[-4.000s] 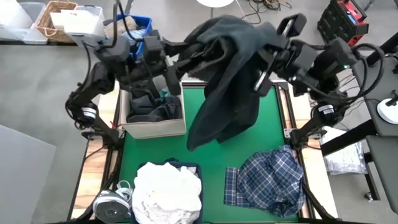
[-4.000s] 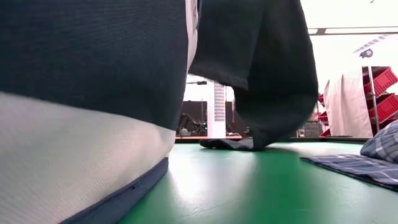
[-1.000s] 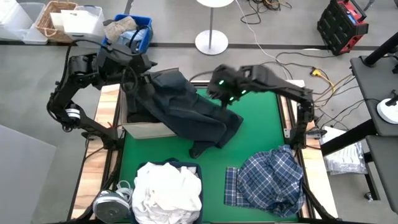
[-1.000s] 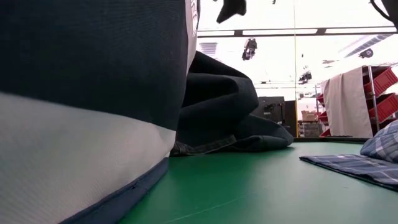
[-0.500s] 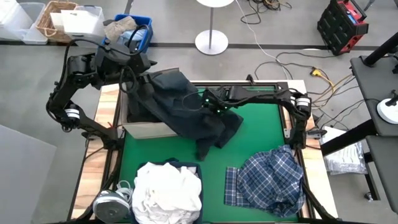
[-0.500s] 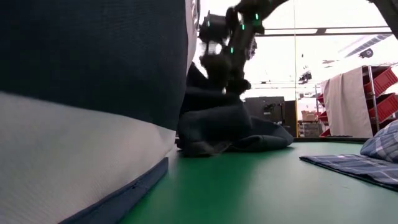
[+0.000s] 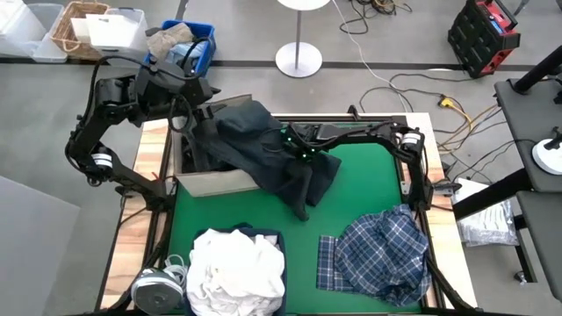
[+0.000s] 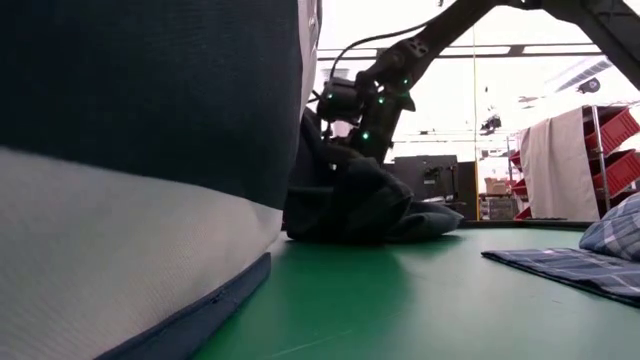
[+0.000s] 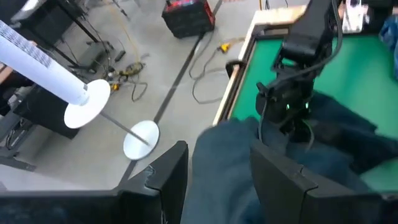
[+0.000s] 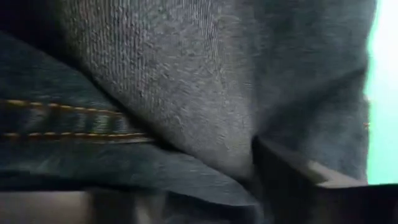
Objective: Sort clothes
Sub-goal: Put the dark long pants into the white laundry organizer
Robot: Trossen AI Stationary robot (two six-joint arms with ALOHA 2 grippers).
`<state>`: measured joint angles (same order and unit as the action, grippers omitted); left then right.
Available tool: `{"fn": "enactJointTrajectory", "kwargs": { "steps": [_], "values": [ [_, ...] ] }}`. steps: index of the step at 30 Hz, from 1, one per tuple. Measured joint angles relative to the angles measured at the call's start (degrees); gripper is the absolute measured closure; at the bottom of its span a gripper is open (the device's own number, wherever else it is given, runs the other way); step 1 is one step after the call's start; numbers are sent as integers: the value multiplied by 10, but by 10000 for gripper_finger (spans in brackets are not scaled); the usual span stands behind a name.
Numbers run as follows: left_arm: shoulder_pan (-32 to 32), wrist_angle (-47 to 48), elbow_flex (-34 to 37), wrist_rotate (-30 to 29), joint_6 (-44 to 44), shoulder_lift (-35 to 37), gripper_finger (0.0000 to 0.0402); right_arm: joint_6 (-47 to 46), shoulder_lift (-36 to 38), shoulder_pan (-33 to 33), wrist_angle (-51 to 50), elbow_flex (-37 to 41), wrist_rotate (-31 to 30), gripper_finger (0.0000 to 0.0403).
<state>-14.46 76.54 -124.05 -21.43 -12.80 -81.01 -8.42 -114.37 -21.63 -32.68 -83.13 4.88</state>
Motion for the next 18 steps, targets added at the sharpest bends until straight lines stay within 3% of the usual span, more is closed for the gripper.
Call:
{"fn": "enactJointTrajectory", "kwargs": {
  "steps": [5,9,18],
  "values": [
    [0,39,1,0,4,-1,249,-5,-5,0,8,0,27,365],
    [0,38,1,5,16,0,249,-26,24,1,-1,3,26,387],
    [0,72,6,196,4,0,249,-81,213,21,58,0,3,392]
  ]
}}
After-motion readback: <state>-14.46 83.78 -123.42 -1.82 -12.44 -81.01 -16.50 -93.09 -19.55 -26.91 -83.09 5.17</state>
